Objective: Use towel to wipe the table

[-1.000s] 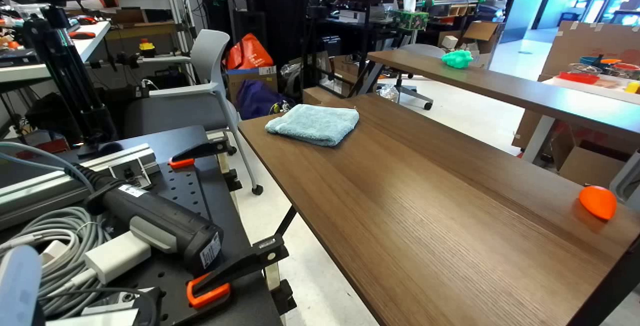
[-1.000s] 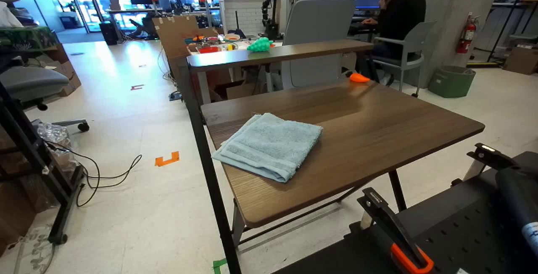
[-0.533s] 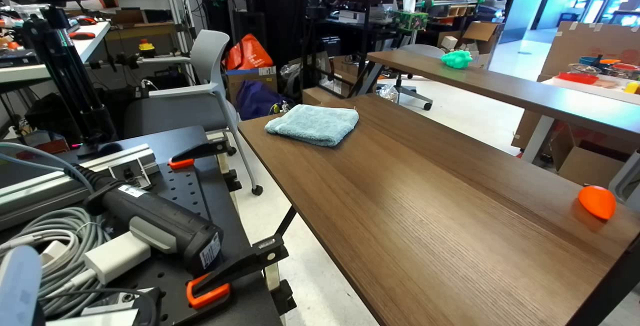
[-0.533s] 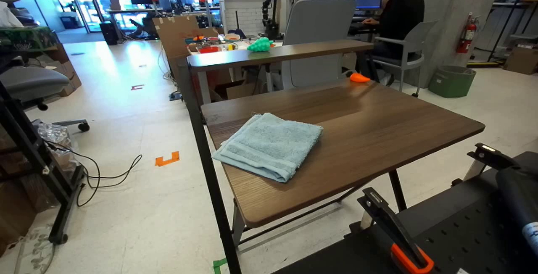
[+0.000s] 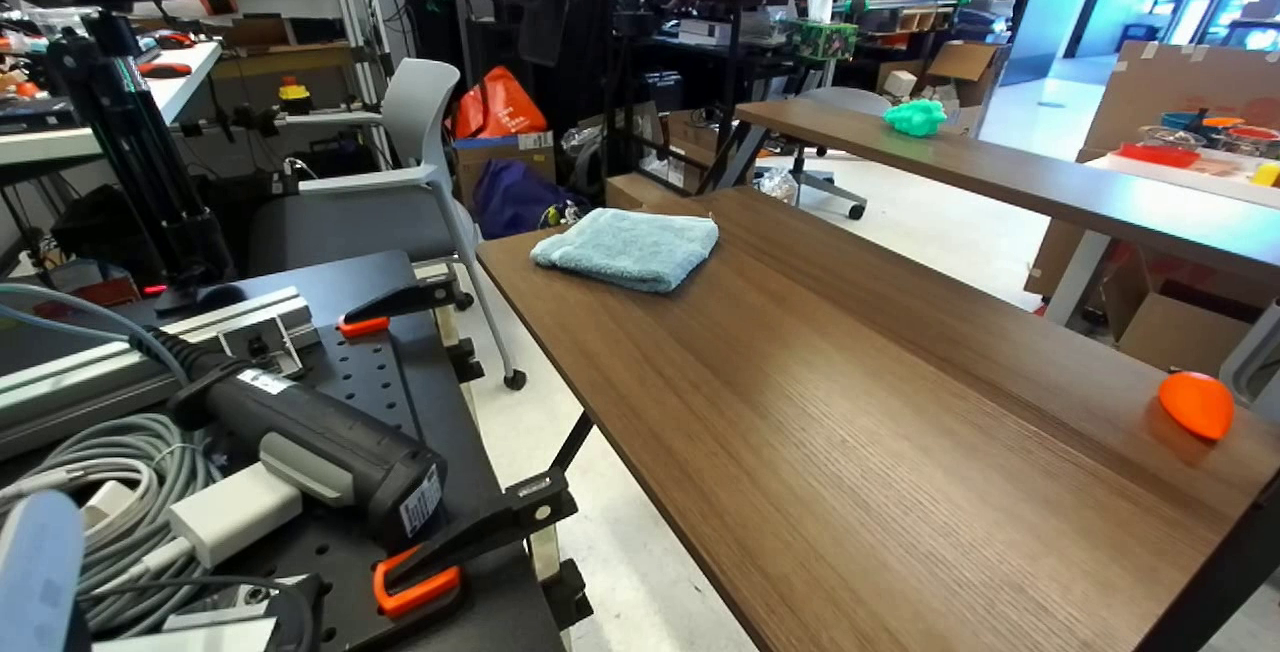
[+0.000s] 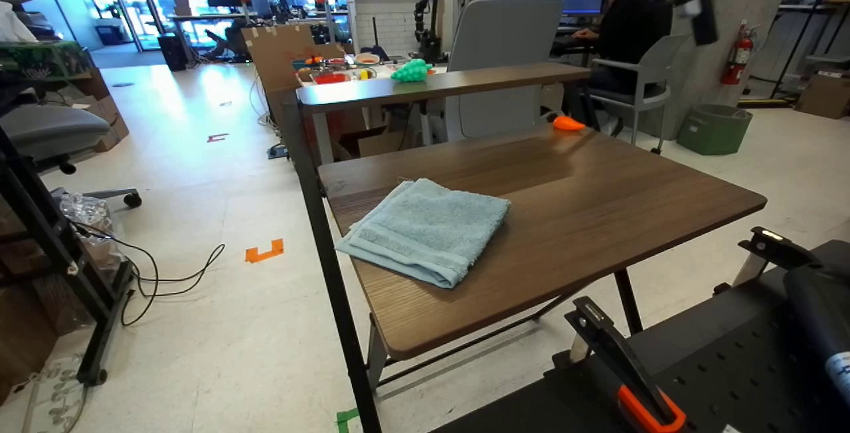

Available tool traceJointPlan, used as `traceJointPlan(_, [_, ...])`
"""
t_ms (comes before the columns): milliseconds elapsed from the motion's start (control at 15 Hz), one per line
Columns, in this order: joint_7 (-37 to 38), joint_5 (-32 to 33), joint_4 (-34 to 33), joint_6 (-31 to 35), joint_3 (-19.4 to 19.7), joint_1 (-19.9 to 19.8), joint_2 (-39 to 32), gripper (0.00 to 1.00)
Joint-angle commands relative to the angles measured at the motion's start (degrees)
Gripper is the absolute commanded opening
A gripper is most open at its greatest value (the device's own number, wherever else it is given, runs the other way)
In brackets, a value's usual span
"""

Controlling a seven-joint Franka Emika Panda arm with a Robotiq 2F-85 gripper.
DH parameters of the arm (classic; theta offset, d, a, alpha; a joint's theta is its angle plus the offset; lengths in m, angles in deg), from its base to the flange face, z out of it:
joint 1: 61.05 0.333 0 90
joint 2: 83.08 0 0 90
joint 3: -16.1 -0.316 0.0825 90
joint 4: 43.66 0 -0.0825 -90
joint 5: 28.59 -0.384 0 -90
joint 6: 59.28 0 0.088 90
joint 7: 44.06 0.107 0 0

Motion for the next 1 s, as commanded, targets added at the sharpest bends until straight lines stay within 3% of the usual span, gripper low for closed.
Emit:
traceJointPlan(0, [9.54,-6.17,-11.62,-2.4,3.33,6.16,-14.58,1.0])
traceJointPlan(67, [10.08,-6.72,-12.43,-2.98,4.35,7.38,-15.31,1.0])
traceJointPlan(133, [8.03,-4.95,-6.9,-0.06,5.18,8.43,-10.56,1.0])
traceJointPlan(467, [10.16,-6.63,-11.62,-0.75,7.25,9.45,-16.63,1.0])
traceJointPlan(533, [11.89,-5.31,-14.34,-7.8,8.02,10.08,-19.45,1.0])
traceJointPlan(600, [12.19,-5.38,-14.7,-9.35,8.71,10.6,-20.51,1.0])
traceJointPlan(667, [7.63,-10.27,-14.64,-6.29,8.67,9.91,-22.01,1.0])
traceJointPlan(933, [4.52,-21.68,-9.1,12.81,8.3,10.68,-22.82,1.0])
